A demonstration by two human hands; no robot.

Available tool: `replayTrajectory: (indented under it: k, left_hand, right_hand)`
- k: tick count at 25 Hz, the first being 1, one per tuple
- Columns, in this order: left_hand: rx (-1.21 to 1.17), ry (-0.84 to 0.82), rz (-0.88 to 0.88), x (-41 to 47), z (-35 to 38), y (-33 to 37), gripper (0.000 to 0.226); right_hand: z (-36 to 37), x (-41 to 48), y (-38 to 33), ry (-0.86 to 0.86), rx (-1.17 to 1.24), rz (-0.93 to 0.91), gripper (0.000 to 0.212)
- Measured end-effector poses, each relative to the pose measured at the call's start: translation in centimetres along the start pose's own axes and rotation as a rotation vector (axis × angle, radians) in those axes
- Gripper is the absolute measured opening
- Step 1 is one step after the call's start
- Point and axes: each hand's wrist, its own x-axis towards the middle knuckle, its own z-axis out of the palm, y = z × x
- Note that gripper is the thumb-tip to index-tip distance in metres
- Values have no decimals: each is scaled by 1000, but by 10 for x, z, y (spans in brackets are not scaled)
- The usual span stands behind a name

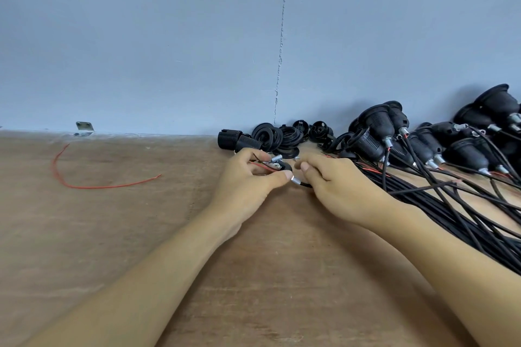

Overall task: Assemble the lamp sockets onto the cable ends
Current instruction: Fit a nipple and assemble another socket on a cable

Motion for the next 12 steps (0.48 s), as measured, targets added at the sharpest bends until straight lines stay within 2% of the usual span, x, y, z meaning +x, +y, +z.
replayTrajectory:
  k: [4,6,8,10,12]
  left_hand:
    - [138,-37,107,0,3,-4,36]
    - [260,-78,166,1,2,-5,44]
    - [398,-84,240,3,-2,-6,64]
    - [492,16,324,5,-6,-3,75]
    - [569,171,410,9,-12,-1,64]
  right_hand:
    - [6,-2,2,30,-60,-45,54]
    - [8,-3,2,61,-4,-115,45]
    - [8,-1,4,85,32,-137,28]
    - [7,1,7,111,38,-101,18]
    - [6,2,9,130,56,-69,14]
